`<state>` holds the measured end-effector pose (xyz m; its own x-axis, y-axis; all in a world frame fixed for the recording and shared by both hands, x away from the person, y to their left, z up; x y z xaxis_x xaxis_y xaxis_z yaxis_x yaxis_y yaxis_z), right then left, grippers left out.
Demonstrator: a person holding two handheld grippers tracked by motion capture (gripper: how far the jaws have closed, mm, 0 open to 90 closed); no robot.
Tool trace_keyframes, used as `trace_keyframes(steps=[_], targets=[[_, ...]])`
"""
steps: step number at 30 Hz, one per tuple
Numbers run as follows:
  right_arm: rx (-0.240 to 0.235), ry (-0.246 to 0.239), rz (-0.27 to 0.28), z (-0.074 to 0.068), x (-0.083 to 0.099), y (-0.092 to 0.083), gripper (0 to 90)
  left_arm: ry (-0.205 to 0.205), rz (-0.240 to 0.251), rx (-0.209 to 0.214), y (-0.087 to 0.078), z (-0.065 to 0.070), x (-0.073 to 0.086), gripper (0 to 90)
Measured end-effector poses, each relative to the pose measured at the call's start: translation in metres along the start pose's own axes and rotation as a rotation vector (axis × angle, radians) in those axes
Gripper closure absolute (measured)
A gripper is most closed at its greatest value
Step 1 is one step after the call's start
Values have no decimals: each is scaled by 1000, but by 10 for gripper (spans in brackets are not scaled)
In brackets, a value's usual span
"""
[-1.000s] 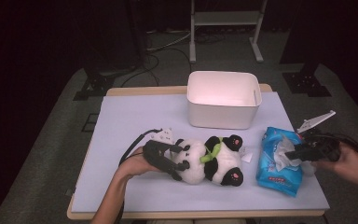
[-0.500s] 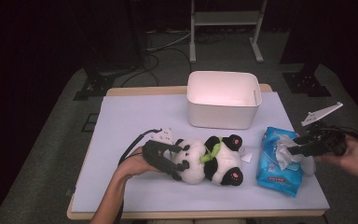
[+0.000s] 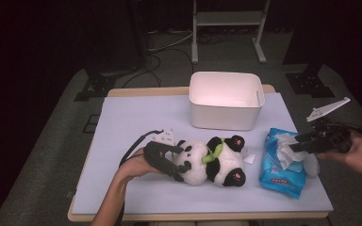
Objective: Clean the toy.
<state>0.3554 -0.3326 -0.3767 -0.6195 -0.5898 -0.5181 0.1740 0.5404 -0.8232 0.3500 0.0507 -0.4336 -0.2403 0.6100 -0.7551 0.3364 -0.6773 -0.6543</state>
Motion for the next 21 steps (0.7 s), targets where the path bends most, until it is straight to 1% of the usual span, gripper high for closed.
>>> trace_keyframes(steps=[1, 2, 3, 5, 9, 12, 13, 14, 16, 17, 18, 19, 20, 21], targets=[[7, -6, -7, 0, 0, 0, 533, 0, 0, 0, 0, 0, 0, 242], [-4, -4, -13, 0, 1, 1, 525, 0, -1, 1, 0, 0, 0, 241], [-4, -6, -20, 0, 1, 2, 516, -1, -2, 2, 0, 1, 0, 237], [-14, -2, -19, -1, 2, 3, 520, 0, -2, 1, 0, 1, 0, 231], [-10, -6, -33, 0, 2, 4, 526, 1, -4, 1, 0, 1, 0, 230], [-14, -7, -33, -2, 1, 2, 540, 3, -5, 1, 1, 1, 0, 224], [-16, -6, -27, -3, 0, 1, 586, 5, -5, 0, 1, 0, 0, 221], [-18, -5, -18, -3, 0, 0, 610, 3, -5, -1, 1, 0, 0, 220], [-21, -2, -14, -3, -1, 0, 612, 4, -6, -1, 1, 0, 0, 220], [-11, 0, -24, -2, -1, 3, 679, 5, -6, -1, 1, 0, 0, 220], [-19, 6, -30, -2, 0, 5, 692, 4, -8, 0, 1, 0, 0, 220], [-10, 9, -41, 0, 1, 9, 730, 3, -7, -1, 1, 0, 0, 220], [-10, 9, -41, 0, 1, 9, 730, 3, -7, -1, 1, 0, 0, 220], [8, 9, -52, 2, 3, 12, 755, 2, -8, -2, 1, 0, 0, 220]])
Point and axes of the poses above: each handheld gripper's, and its own axes: y roughly forward along the jaws, x roughly out of its underside, z roughly to its right, the point moved 8 cm from there along y, roughly forward along the jaws, and after that the axes turned 13 degrees about -x, right-handed, at the moved point
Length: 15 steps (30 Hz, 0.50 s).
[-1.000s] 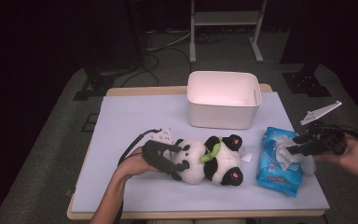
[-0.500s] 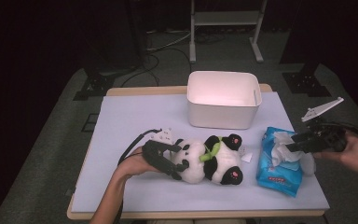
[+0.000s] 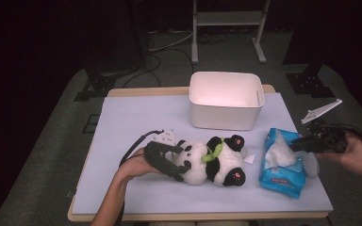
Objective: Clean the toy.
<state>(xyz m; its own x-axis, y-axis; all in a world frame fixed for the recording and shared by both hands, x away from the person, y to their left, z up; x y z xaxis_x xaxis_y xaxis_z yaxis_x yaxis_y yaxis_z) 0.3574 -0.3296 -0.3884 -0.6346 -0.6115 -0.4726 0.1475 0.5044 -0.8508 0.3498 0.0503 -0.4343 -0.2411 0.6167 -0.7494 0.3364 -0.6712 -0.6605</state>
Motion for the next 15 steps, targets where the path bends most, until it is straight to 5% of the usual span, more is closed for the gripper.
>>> trace_keyframes(steps=[4, 15], targets=[[-17, 15, -25, 4, 4, 13, 726, 0, 0, 1, 0, 0, 0, 218], [-26, -5, 1, 0, -7, 4, 661, 0, -3, -7, 0, -2, 0, 204]])
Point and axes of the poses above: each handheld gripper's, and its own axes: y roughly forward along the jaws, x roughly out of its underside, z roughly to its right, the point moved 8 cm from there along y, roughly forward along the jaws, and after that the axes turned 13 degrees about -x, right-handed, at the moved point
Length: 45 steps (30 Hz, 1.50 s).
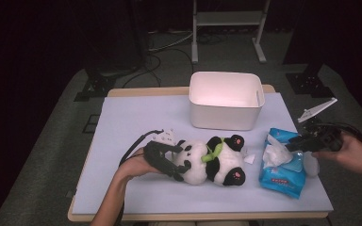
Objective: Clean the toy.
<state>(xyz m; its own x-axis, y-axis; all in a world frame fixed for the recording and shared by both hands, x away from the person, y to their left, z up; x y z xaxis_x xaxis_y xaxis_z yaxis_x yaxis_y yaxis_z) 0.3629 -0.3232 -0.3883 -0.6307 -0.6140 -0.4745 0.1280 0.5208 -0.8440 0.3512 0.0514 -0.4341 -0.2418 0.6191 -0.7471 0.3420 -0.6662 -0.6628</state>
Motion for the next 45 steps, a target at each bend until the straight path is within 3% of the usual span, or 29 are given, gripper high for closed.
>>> trace_keyframes(steps=[14, 23, 45], targets=[[-30, -69, 25, -10, -35, 3, 592, -15, -1, -19, -4, -4, 2, 192], [-58, -118, 40, -15, -68, 7, 525, -32, 12, -43, -12, -11, 2, 184], [-118, -160, 36, -26, -115, 25, 447, -70, 11, -95, -25, -26, 15, 111]])
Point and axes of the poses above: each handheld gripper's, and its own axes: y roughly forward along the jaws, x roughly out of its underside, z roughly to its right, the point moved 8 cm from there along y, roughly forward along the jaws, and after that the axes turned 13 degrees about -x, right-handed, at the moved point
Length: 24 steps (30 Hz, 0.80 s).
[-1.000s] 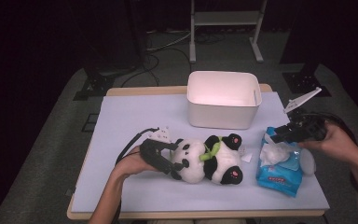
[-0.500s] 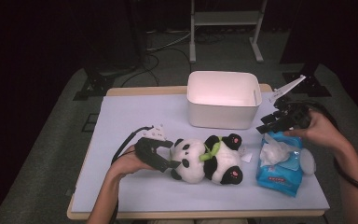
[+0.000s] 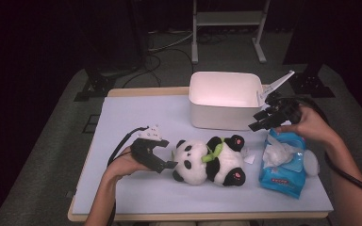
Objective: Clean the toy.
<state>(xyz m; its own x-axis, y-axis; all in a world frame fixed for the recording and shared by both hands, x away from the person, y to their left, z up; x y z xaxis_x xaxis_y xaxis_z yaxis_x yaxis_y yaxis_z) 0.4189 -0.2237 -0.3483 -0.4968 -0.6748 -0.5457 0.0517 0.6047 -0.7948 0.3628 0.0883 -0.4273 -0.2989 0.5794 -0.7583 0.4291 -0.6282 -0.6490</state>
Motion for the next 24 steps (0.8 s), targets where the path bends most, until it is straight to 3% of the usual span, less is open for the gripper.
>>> trace_keyframes(steps=[12, 24], targets=[[-8, -46, -26, -6, -30, 12, 429, -23, 11, -35, -10, -14, 5, 97], [-5, -69, -64, 4, -57, 24, 430, -41, 9, -51, -15, -23, 11, 96]])
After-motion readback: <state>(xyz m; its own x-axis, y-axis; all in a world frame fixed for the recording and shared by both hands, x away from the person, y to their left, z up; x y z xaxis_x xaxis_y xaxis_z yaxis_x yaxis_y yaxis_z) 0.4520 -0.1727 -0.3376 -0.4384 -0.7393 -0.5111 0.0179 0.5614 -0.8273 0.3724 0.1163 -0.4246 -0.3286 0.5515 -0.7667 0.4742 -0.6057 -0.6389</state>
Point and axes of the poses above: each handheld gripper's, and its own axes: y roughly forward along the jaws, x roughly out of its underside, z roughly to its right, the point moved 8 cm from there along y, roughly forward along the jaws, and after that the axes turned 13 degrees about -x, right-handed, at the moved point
